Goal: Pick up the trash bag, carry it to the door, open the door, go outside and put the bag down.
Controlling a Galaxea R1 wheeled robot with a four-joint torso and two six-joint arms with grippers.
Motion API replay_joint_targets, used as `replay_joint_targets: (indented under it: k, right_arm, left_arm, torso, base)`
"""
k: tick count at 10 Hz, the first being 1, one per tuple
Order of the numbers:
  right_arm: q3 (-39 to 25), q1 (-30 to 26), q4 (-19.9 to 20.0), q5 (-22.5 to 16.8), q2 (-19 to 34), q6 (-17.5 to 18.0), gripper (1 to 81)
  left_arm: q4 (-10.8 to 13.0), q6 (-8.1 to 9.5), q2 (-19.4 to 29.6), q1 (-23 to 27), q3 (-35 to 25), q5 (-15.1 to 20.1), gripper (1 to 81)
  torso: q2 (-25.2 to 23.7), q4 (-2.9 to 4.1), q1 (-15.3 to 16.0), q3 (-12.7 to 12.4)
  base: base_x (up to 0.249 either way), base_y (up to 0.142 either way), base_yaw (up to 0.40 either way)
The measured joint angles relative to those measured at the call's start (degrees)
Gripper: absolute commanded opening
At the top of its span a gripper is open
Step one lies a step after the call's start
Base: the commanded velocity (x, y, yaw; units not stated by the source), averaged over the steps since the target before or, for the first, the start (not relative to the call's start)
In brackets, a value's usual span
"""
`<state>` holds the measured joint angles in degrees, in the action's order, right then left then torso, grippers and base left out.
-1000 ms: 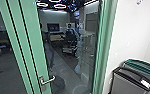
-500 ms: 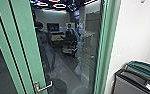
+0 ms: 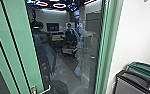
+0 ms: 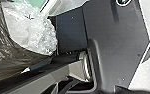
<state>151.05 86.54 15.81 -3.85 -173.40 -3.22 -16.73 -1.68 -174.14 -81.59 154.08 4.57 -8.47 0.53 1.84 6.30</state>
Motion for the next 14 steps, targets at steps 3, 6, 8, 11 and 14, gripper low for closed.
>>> replay_joint_targets:
  k: [3,6,8,11,14]
  right_arm:
    - [0.1,0.12,-0.22,-0.05,-0.04,0.0,81.1]
    - [0.11,0.12,-0.24,-0.05,-0.06,0.0,81.1]
    - [0.1,0.12,-0.24,-0.05,-0.06,0.0,81.1]
    - [0.11,0.15,-0.24,-0.05,-0.06,0.0,81.1]
    - [0.11,0.15,-0.24,-0.06,-0.06,0.0,81.1]
  left_arm:
    - [0.0,0.0,0.0,-0.62,0.0,0.3,1.0]
    - [0.0,0.0,0.0,-0.49,0.0,0.22,1.0]
    - [0.0,0.01,0.02,-0.49,0.0,0.2,1.0]
    - [0.0,0.0,0.05,-0.49,0.0,0.2,1.0]
    - [0.0,0.0,0.05,-0.49,0.0,0.22,1.0]
  torso:
    - [0.0,0.0,-0.07,0.0]
    - [0.0,0.0,-0.07,0.0]
    - [0.0,0.0,-0.07,0.0]
    - [0.0,0.0,-0.07,0.0]
    - [0.0,0.0,-0.07,0.0]
  base:
    - [0.0,0.0,0.0]
    - [0.0,0.0,0.0]
    - [0.0,0.0,0.0]
    - [0.0,0.0,0.0]
    - [0.0,0.0,0.08]
